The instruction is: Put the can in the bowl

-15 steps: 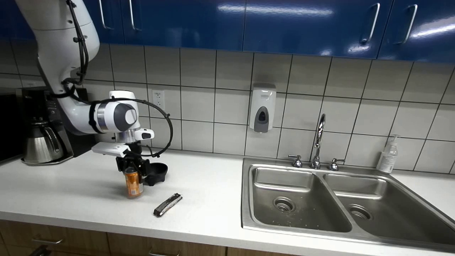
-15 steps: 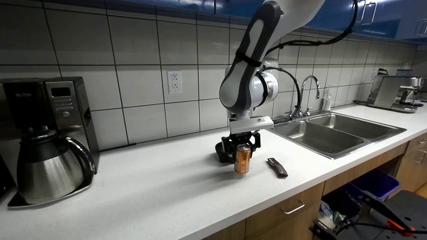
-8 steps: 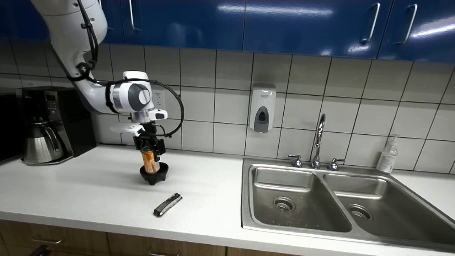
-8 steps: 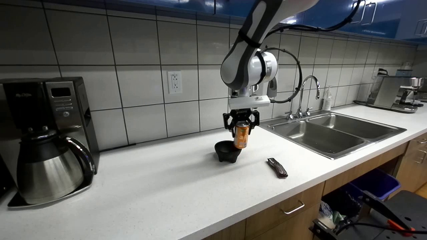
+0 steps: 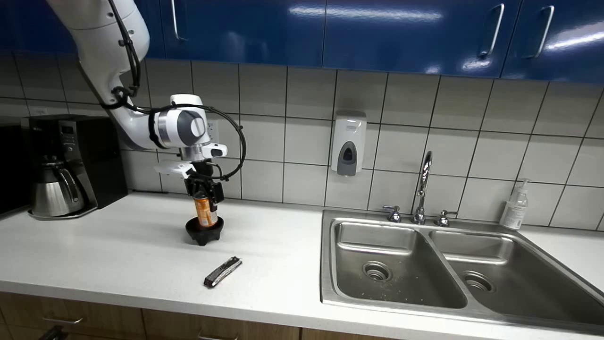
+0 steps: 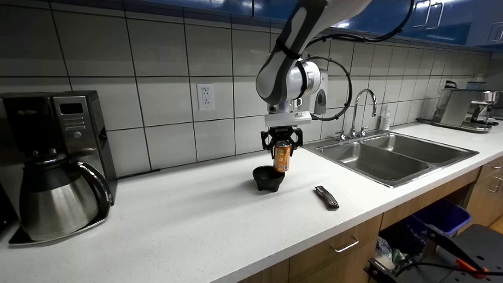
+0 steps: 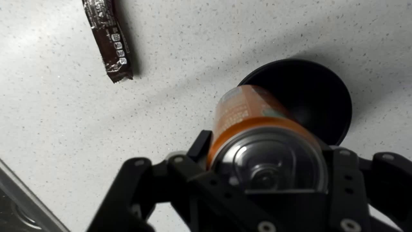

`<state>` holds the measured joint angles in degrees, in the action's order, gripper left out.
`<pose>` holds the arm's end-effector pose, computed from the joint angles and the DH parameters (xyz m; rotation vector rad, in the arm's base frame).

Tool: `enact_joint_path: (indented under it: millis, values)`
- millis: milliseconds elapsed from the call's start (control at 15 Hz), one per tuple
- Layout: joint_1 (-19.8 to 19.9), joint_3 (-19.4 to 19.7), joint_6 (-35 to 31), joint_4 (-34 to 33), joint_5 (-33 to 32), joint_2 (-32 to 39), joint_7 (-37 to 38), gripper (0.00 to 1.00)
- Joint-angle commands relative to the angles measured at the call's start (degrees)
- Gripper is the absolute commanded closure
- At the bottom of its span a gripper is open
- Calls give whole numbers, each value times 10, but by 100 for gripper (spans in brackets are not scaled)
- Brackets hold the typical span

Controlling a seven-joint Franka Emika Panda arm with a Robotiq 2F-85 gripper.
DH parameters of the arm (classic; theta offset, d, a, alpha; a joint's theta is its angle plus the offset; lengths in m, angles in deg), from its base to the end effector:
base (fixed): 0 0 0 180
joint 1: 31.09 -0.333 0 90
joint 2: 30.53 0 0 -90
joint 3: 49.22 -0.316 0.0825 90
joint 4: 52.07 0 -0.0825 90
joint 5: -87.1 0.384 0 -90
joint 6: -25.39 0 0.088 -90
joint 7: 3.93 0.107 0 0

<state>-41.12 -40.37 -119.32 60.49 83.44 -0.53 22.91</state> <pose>0.6208 0.0167 0.2106 2.9857 -0.5655 0.1040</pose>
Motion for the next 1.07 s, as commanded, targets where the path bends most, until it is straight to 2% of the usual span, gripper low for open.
enact_joint_path:
  millis: [0,467,1000]
  values:
    - [2,-5,22,-53,6,40,22,57]
    - [13,-2,30,-98,15,77,14,57]
    - [17,-13,54,-104,32,74,5,57]
